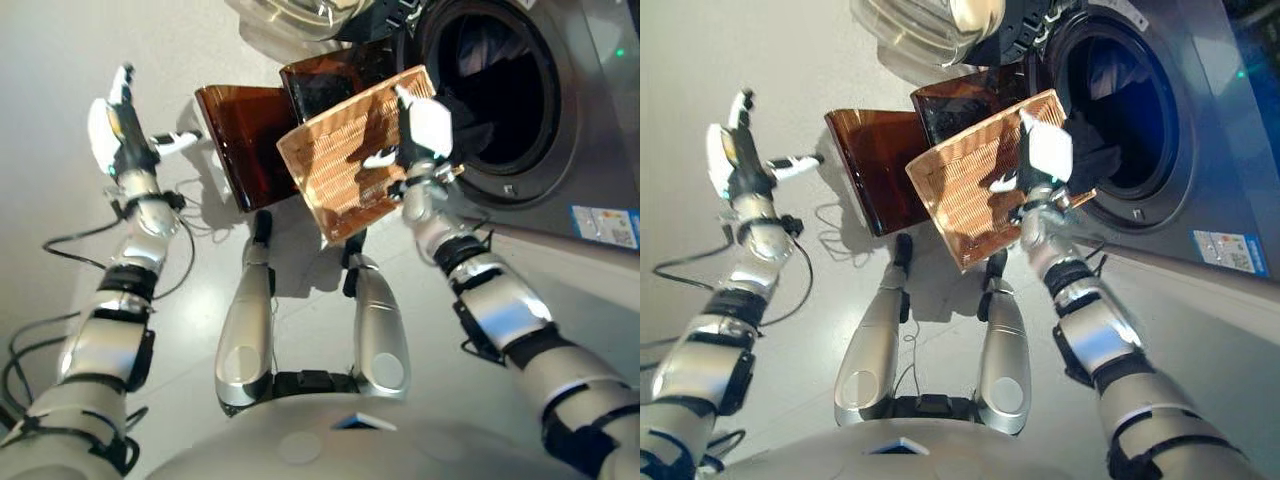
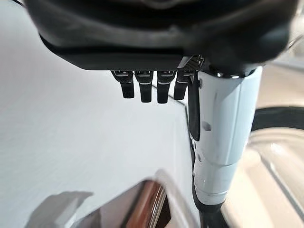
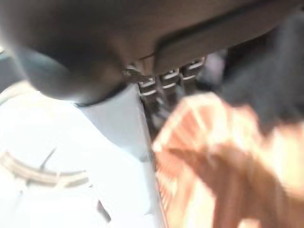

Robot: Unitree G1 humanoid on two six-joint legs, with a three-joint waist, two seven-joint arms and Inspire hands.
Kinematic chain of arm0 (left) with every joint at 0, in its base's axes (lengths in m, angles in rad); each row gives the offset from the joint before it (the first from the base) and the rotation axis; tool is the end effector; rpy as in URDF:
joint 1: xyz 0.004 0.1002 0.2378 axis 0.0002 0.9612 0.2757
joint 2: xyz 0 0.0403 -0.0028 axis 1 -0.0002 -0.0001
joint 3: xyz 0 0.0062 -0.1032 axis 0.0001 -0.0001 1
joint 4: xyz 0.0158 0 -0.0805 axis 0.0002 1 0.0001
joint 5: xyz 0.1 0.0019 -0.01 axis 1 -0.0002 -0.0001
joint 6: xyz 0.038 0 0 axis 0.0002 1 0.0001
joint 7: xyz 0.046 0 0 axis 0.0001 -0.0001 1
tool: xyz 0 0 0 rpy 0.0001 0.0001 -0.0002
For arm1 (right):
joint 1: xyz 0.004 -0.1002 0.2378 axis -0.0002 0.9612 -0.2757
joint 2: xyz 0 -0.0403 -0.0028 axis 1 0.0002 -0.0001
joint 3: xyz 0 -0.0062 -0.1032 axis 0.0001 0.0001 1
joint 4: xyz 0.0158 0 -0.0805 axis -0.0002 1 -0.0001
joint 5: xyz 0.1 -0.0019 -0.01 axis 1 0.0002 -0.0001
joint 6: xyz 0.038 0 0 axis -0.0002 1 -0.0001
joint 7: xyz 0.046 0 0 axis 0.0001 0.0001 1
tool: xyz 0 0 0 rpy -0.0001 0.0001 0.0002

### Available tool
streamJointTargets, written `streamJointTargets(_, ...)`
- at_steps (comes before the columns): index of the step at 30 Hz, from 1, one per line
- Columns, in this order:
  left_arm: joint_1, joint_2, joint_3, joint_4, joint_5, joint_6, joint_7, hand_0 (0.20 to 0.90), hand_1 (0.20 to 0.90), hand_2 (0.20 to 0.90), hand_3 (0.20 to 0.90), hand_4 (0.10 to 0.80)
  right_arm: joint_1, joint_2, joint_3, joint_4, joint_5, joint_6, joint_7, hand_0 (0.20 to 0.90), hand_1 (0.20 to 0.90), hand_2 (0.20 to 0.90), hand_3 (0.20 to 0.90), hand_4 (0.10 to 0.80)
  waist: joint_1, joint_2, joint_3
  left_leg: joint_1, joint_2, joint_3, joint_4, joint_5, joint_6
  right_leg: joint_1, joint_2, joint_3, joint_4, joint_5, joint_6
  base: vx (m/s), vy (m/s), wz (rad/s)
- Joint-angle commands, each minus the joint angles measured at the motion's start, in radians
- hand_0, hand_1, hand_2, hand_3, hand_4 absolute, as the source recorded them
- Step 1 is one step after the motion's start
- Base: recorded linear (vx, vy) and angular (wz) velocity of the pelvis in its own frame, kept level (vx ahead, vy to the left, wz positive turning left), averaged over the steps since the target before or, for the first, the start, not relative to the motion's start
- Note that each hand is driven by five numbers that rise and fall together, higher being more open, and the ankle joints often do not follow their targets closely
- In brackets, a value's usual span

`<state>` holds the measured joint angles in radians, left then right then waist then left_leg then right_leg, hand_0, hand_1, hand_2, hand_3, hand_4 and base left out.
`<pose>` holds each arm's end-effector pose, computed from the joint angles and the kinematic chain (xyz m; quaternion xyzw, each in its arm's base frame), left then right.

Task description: Pick up the clothes and place them into the washing machine

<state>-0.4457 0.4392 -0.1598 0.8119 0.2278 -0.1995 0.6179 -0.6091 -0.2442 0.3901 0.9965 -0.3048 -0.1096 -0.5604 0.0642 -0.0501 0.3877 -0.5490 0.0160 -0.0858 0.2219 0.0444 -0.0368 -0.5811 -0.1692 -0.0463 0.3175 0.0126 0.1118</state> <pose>0.2717 0.2352 0.0295 0.3619 -0.0154 0.2375 0.9013 0.2905 -0.1544 0.0134 -0.4127 0.0215 -0.0829 0.9068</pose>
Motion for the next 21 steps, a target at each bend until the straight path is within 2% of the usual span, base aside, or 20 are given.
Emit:
streamJointTargets(1,0.036,0.014,0.027,-0.043,0.044,-0.036,0.067,0.900,0.900,0.900,0.900,0.800,0.079,-0.026,-0.027,-0.052,0.153,-0.086,0.005,0.900,0.900,0.900,0.900,0.800,-0.040,-0.004,-0.118,0.018,-0.056,0.001,0.005,-0.030,-0.004,0.066,0.016,0.024,-0.039,0.034,0.013,0.159,0.092,0.01)
streamJointTargets(2,0.091,0.003,0.040,-0.077,0.045,-0.039,0.053,0.900,0.900,0.900,0.900,0.800,0.172,-0.024,-0.083,-0.126,0.239,-0.128,0.035,0.900,0.900,0.900,0.900,0.800,-0.046,-0.002,-0.132,0.064,-0.063,0.009,-0.019,-0.028,0.001,0.116,0.007,0.025,-0.068,0.040,0.022,0.161,0.101,0.02)
streamJointTargets(3,0.116,0.001,0.042,-0.086,0.048,-0.041,0.048,0.900,0.900,0.900,0.900,0.800,0.208,-0.024,-0.091,-0.143,0.266,-0.136,0.056,0.900,0.900,0.900,0.900,0.800,-0.048,0.001,-0.135,0.085,-0.068,0.010,-0.028,-0.029,0.003,0.137,0.003,0.027,-0.078,0.043,0.025,0.220,0.143,-0.04)
streamJointTargets(7,0.157,-0.005,0.051,-0.097,0.040,-0.049,0.020,0.900,0.900,0.900,0.900,0.800,0.301,-0.014,-0.160,-0.185,0.448,-0.183,0.153,0.900,0.900,0.900,0.900,0.800,-0.063,0.010,-0.150,0.165,-0.079,0.027,-0.061,-0.037,0.013,0.211,-0.009,0.043,-0.127,0.057,0.040,0.148,0.101,-0.18)
streamJointTargets(8,0.171,-0.012,0.050,-0.094,0.027,-0.054,-0.001,0.900,0.900,0.900,0.900,0.800,0.328,0.004,-0.194,-0.154,0.560,-0.199,0.205,0.900,0.900,0.900,0.900,0.800,-0.062,0.015,-0.162,0.199,-0.084,0.036,-0.058,-0.055,0.016,0.250,-0.020,0.052,-0.152,0.061,0.048,0.171,0.112,-0.05)
streamJointTargets(11,0.188,-0.015,0.042,-0.077,0.025,-0.054,-0.022,0.900,0.900,0.900,0.900,0.800,0.342,0.014,-0.212,-0.133,0.642,-0.207,0.260,0.900,0.900,0.900,0.900,0.800,-0.062,0.017,-0.177,0.228,-0.090,0.048,-0.058,-0.069,0.024,0.282,-0.027,0.064,-0.172,0.074,0.057,0.099,0.068,-0.23)
streamJointTargets(12,0.386,-0.140,0.379,-0.070,-0.956,-0.177,-0.341,0.900,0.900,0.900,0.900,0.800,0.380,-0.015,-0.306,-0.153,0.746,-0.180,0.312,0.900,0.900,0.900,0.900,0.800,-0.033,0.033,-0.184,0.240,-0.104,0.044,-0.055,-0.070,0.032,0.306,-0.034,0.058,-0.187,0.086,0.061,0.117,0.106,-0.36)
streamJointTargets(13,0.492,-0.149,0.331,0.042,-0.761,-0.202,-0.414,0.900,0.900,0.900,0.900,0.800,0.400,0.015,-0.331,-0.155,0.804,-0.199,0.329,0.900,0.900,0.900,0.900,0.800,-0.024,0.040,-0.184,0.259,-0.108,0.039,-0.054,-0.068,0.034,0.323,-0.040,0.054,-0.185,0.082,0.062,0.131,0.095,-0.45)
streamJointTargets(14,0.471,-0.143,0.370,0.235,-0.731,-0.161,-0.465,0.900,0.900,0.900,0.900,0.800,0.410,0.016,-0.360,-0.132,0.850,-0.201,0.378,0.900,0.900,0.900,0.900,0.800,-0.012,0.035,-0.201,0.300,-0.127,0.031,-0.066,-0.079,0.038,0.354,-0.049,0.055,-0.187,0.100,0.070,0.135,0.095,-0.29)
streamJointTargets(15,0.446,-0.138,0.375,0.306,-0.721,-0.154,-0.478,0.900,0.900,0.900,0.900,0.800,0.411,0.026,-0.383,-0.100,0.897,-0.208,0.393,0.900,0.900,0.900,0.900,0.800,-0.010,0.038,-0.214,0.317,-0.133,0.025,-0.075,-0.083,0.041,0.358,-0.051,0.055,-0.178,0.102,0.072,0.142,0.060,-0.12)
streamJointTargets(18,0.424,-0.128,0.368,0.367,-0.672,-0.154,-0.475,0.900,0.900,0.900,0.900,0.800,0.416,0.043,-0.405,-0.073,0.944,-0.222,0.406,0.900,0.900,0.900,0.900,0.800,-0.006,0.040,-0.219,0.360,-0.134,0.036,-0.094,-0.093,0.050,0.370,-0.049,0.044,-0.152,0.103,0.070,0.076,0.039,0.04)
streamJointTargets(19,0.422,-0.128,0.360,0.353,-0.660,-0.163,-0.468,0.900,0.900,0.900,0.900,0.800,0.419,0.056,-0.416,-0.057,0.994,-0.222,0.435,0.900,0.900,0.900,0.900,0.800,-0.001,0.047,-0.218,0.387,-0.117,0.042,-0.104,-0.091,0.052,0.363,-0.024,0.010,-0.106,0.083,0.065,0.038,0.027,0.05)
streamJointTargets(21,0.417,-0.125,0.356,0.351,-0.652,-0.168,-0.471,0.900,0.900,0.900,0.900,0.800,0.426,0.062,-0.416,-0.063,1.025,-0.227,0.445,0.900,0.900,0.900,0.900,0.800,-0.013,0.050,-0.213,0.425,-0.103,0.044,-0.125,-0.082,0.049,0.361,0.038,0.007,-0.091,0.036,0.049,0.041,0.025,0.09)
